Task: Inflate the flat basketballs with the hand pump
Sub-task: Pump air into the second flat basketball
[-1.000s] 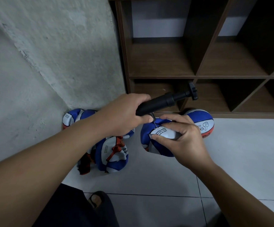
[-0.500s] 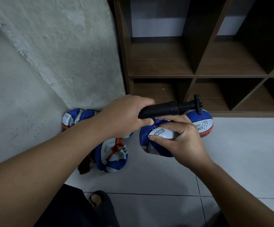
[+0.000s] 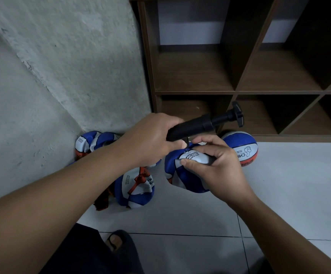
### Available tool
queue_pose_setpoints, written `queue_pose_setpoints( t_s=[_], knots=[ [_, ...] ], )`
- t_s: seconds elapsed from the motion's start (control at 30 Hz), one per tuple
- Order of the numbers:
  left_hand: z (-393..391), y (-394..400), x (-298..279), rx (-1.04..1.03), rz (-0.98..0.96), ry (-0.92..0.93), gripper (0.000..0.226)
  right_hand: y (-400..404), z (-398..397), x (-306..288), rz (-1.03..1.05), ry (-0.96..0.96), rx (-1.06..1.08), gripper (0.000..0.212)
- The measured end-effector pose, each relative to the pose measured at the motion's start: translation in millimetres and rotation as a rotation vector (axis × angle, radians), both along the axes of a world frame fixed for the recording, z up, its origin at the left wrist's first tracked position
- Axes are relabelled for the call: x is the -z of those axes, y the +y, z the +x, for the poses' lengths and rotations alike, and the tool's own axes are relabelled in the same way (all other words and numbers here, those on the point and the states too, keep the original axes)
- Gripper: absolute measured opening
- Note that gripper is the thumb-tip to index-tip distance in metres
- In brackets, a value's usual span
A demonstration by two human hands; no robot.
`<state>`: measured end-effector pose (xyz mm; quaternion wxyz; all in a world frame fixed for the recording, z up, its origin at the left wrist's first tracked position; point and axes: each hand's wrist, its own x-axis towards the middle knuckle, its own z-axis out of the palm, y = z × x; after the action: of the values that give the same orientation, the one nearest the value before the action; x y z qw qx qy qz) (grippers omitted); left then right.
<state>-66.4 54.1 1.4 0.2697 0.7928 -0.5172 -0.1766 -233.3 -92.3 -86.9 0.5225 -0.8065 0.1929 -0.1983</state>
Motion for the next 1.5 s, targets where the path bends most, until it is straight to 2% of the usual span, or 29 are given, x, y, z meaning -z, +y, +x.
queue_pose_setpoints(
  t_s=[0.13,0.53,0.77,0.93,1.13,1.27,1.4,1.5],
  knots=[
    [0,1,1,-0.008,-0.024,0.017,0.011,3,0,-3,0.000,0.010,0.008,0.025],
    [-7,-1,7,-0.052,-0.061,-0.001,0.013,7,1,-7,-0.118,0.017,0.065,0.023],
    [6,-1,8,-0.079,-0.051,0.101,0.012,-13,3,-25,0.114,0.059,-0.119,0.017],
    [10,3,13,-0.044,0.010,0.172,0.010,-28,-1,-22,0.177,0.114,-0.224,0.019],
    [10,1,17,-0.032,0.004,0.224,0.007,-24,-3,-22,0.169,0.046,-0.196,0.012],
    [11,1,18,-0.040,0.019,0.190,0.010,-24,-2,-27,0.163,0.129,-0.243,0.017],
    [7,1,21,-0.046,0.033,0.134,0.013,-19,1,-23,0.134,0.204,-0.275,0.040],
    [2,0,18,-0.042,0.024,0.099,0.016,-17,2,-23,0.244,0.202,-0.238,0.024]
  ],
)
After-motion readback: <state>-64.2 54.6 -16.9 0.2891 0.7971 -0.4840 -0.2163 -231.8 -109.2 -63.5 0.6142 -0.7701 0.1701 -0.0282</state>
